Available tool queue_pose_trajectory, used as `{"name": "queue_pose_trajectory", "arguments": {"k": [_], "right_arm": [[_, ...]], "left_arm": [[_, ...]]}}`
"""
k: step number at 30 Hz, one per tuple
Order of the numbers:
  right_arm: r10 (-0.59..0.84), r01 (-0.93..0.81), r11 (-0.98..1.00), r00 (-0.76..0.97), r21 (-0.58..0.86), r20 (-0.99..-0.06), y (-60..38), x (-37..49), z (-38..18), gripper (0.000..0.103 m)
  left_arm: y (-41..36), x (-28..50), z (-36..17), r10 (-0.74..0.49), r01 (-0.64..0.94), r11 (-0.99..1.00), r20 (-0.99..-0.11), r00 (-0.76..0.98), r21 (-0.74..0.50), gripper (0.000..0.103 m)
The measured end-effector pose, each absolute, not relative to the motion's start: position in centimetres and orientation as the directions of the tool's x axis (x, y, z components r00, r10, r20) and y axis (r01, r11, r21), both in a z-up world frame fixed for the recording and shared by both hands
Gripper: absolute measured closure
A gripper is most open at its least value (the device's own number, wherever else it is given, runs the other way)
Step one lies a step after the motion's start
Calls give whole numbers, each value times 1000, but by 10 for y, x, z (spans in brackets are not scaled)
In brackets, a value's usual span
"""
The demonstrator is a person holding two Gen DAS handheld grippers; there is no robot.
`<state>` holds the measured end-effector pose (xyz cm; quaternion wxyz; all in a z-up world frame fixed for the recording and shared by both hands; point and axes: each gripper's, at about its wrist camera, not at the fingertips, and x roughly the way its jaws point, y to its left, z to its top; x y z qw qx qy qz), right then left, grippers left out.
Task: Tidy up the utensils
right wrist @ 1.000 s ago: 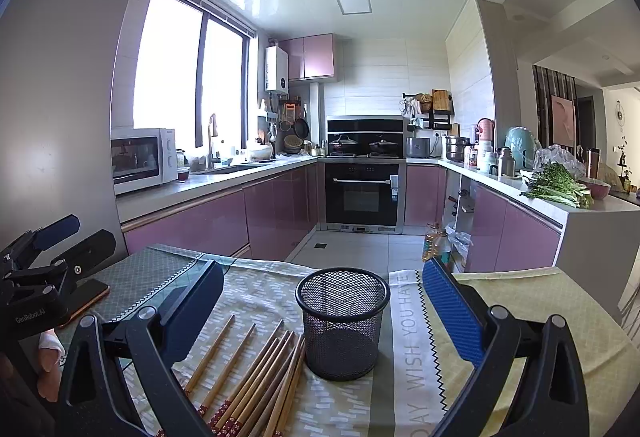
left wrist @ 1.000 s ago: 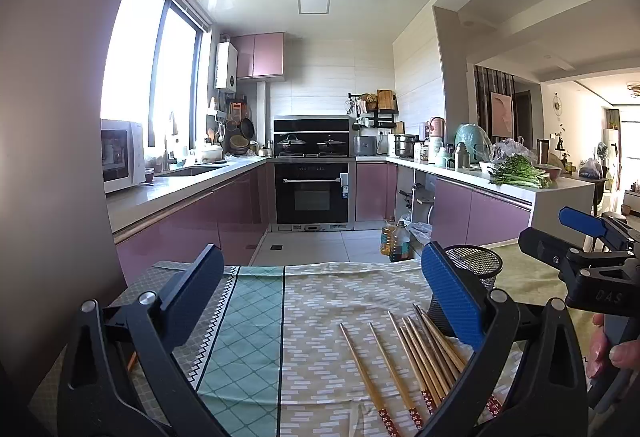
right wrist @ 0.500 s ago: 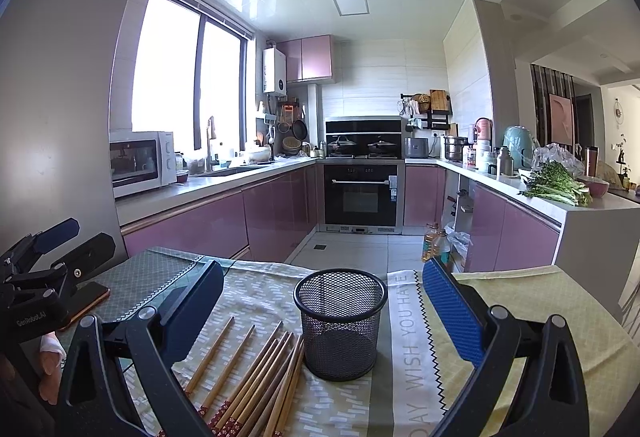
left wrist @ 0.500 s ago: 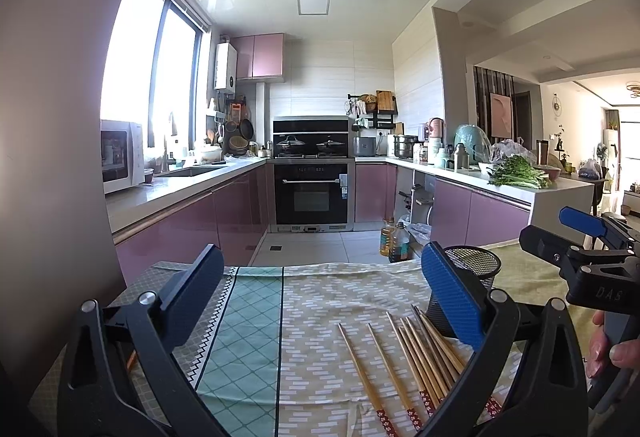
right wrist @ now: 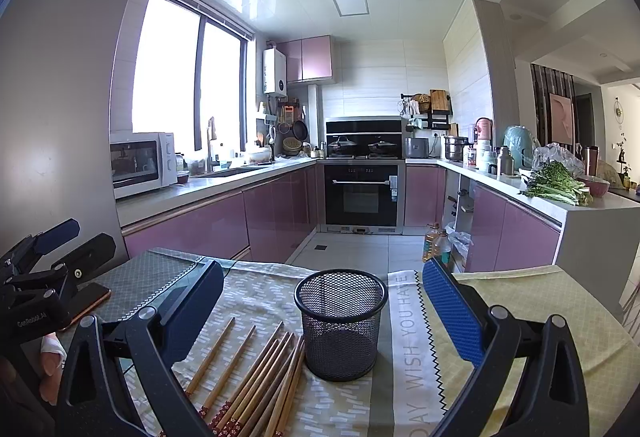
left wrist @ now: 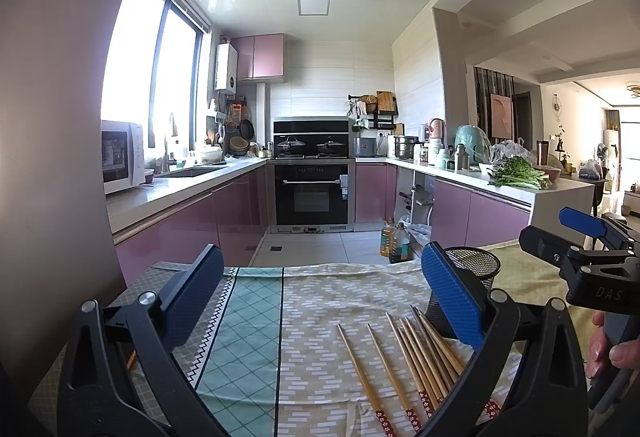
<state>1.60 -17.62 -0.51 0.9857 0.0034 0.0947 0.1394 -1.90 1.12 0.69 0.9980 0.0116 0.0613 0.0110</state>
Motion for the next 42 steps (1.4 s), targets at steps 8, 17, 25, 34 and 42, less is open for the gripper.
{"name": "queue_pose_trajectory", "arguments": {"k": [8, 17, 25, 34, 42], "right_arm": [[278, -276, 960, 942, 37, -187, -176, 17, -5, 7], [277, -274, 961, 942, 40, -188, -178, 18, -5, 7], [270, -269, 963, 944, 36, -188, -179, 18, -5, 7], [275, -273, 961, 943, 38, -187, -179, 17, -4, 7], [274, -271, 962, 943, 41, -188, -182, 17, -3, 7]], "left_arm": [[11, -19, 6, 23, -20, 1000, -123, 992, 23, 6], [12, -20, 6, 22, -20, 1000, -122, 992, 23, 6], [11, -19, 6, 23, -20, 1000, -122, 992, 23, 6], [10, -19, 7, 21, -18, 1000, -123, 992, 23, 6], [10, -19, 6, 22, -19, 1000, -123, 992, 24, 6]]}}
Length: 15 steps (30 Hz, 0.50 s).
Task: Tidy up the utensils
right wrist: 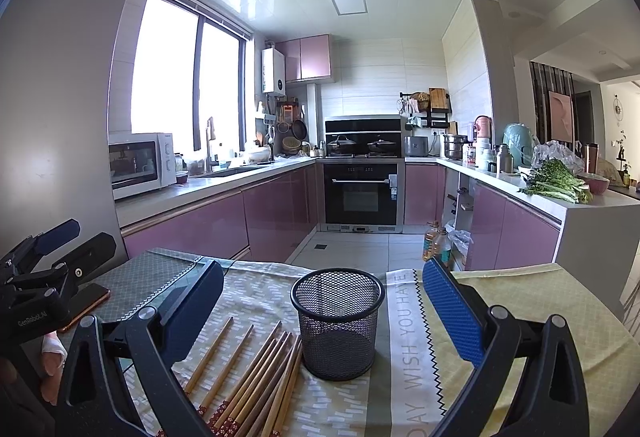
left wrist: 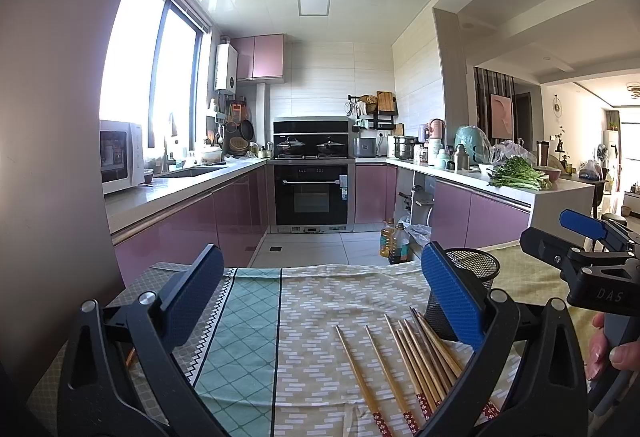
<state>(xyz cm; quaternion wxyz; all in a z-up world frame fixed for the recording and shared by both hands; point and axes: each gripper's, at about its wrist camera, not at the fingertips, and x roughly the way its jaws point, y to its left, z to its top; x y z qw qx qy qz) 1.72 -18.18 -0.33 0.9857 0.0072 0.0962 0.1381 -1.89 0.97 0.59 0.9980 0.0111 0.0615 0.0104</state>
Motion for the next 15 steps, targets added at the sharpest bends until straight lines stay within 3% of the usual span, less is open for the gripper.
{"name": "queue_pose_trajectory", "arguments": {"k": [15], "right_arm": [[280, -276, 960, 936, 49, -215, -185, 22, -6, 7]], "left_arm": [[8, -12, 3, 18, -14, 999, -149, 989, 31, 6]]}}
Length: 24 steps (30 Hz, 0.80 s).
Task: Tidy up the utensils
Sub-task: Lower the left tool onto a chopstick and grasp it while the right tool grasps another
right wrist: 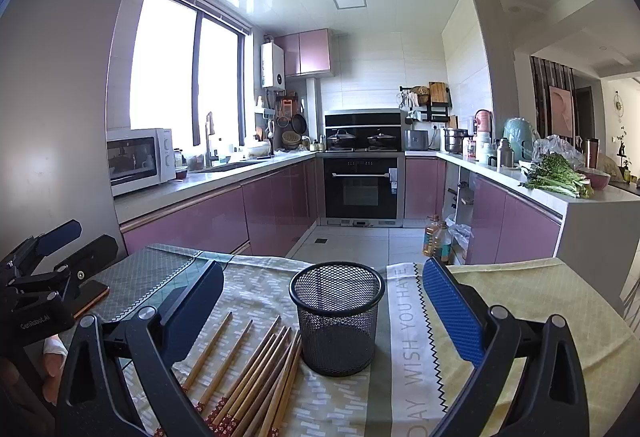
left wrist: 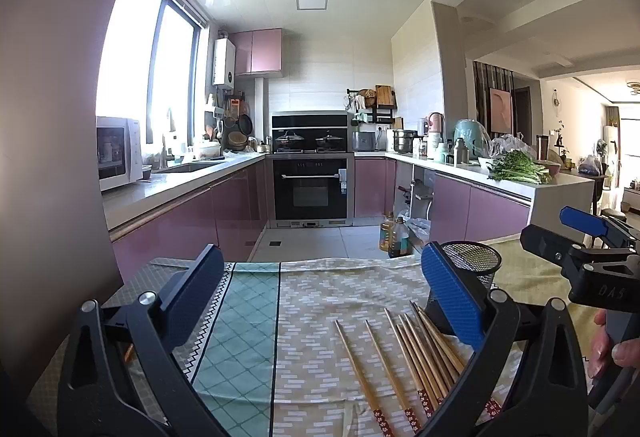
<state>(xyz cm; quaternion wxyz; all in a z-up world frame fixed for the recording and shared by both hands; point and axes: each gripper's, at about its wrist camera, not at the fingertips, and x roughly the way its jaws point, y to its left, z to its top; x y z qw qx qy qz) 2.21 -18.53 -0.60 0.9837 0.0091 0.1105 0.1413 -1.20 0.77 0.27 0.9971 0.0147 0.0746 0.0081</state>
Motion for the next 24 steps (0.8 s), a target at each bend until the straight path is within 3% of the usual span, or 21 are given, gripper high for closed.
{"name": "queue_pose_trajectory", "arguments": {"k": [4, 8, 12, 18, 20, 24], "right_arm": [[317, -320, 947, 903, 40, -289, -181, 31, -13, 7], [365, -393, 919, 813, 36, -453, -168, 48, -35, 8], [368, -427, 903, 716, 45, -593, -157, 62, -64, 26], [370, -436, 895, 613, 92, -698, -152, 80, -90, 58], [373, -438, 893, 589, 105, -717, -152, 83, -95, 63], [374, -442, 890, 564, 113, -736, -151, 87, -98, 71]], "left_arm": [[9, -5, -2, -1, 8, 999, -201, 980, 33, 6], [12, 15, -15, -18, 40, 997, -319, 948, 61, 6], [14, 37, -36, -32, 75, 994, -442, 896, 78, 7], [13, 64, -70, -81, 158, 985, -603, 794, 75, 25], [12, 71, -79, -109, 192, 980, -648, 754, 60, 32], [7, 81, -89, -139, 229, 973, -684, 716, 41, 38]]}}
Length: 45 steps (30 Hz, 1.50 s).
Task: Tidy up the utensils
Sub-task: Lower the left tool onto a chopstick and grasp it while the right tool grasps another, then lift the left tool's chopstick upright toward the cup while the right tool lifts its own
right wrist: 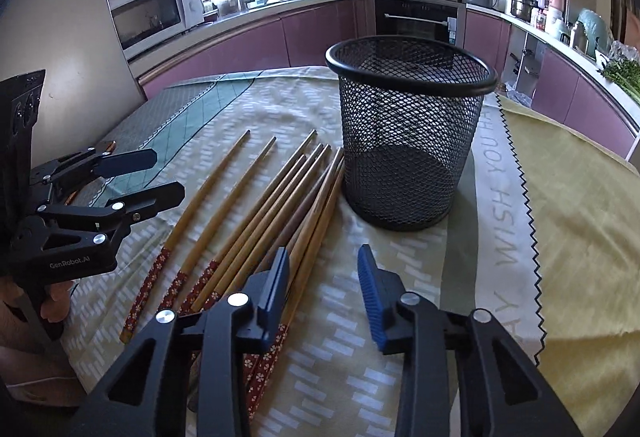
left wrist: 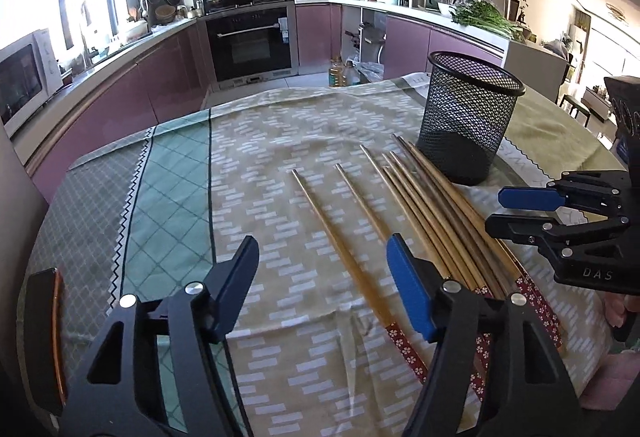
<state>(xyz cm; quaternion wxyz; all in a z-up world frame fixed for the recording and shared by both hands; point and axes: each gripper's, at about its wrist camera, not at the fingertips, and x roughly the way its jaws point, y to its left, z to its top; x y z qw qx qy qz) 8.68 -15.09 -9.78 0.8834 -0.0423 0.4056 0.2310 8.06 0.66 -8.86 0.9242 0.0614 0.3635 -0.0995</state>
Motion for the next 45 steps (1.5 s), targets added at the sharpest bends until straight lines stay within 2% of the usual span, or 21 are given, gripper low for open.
{"name": "queue_pose_trajectory", "arguments": {"k": [3, 5, 13, 17, 19, 20, 23, 26, 32, 45], "right_arm": [[371, -439, 891, 557, 116, -743, -153, 88, -96, 78], [373, -441, 889, 545, 121, -751, -156, 89, -96, 78], [343, -460, 885, 524, 81, -780, -141, 102, -100, 77], [343, -466, 882, 526, 74, -778, -136, 107, -100, 78], [361, -461, 882, 519, 102, -775, -139, 110, -101, 83], [373, -458, 881, 514, 120, -773, -141, 112, -101, 92], [411, -448, 876, 493, 182, -767, -148, 115, -103, 94], [446, -449, 865, 484, 223, -753, -154, 114, -99, 97], [513, -481, 835, 509, 267, -691, -163, 104, -77, 97], [617, -538, 782, 600, 315, -509, -190, 87, -18, 97]], "left_arm": [[3, 88, -96, -157, 254, 967, -717, 679, 28, 45], [-1, 91, -99, -168, 269, 963, -735, 657, 20, 51], [-12, 111, -112, -185, 304, 953, -779, 599, 7, 60], [-13, 115, -112, -196, 310, 951, -780, 594, -3, 77], [-11, 117, -111, -205, 306, 952, -780, 591, -19, 87], [-11, 119, -111, -211, 302, 953, -781, 588, -30, 88], [-8, 121, -111, -220, 284, 957, -778, 588, -56, 94], [-4, 121, -109, -227, 263, 961, -776, 588, -81, 95], [5, 111, -90, -262, 259, 958, -740, 619, -122, 95], [9, 92, -1, -464, 381, 885, -559, 687, -267, 95]]}}
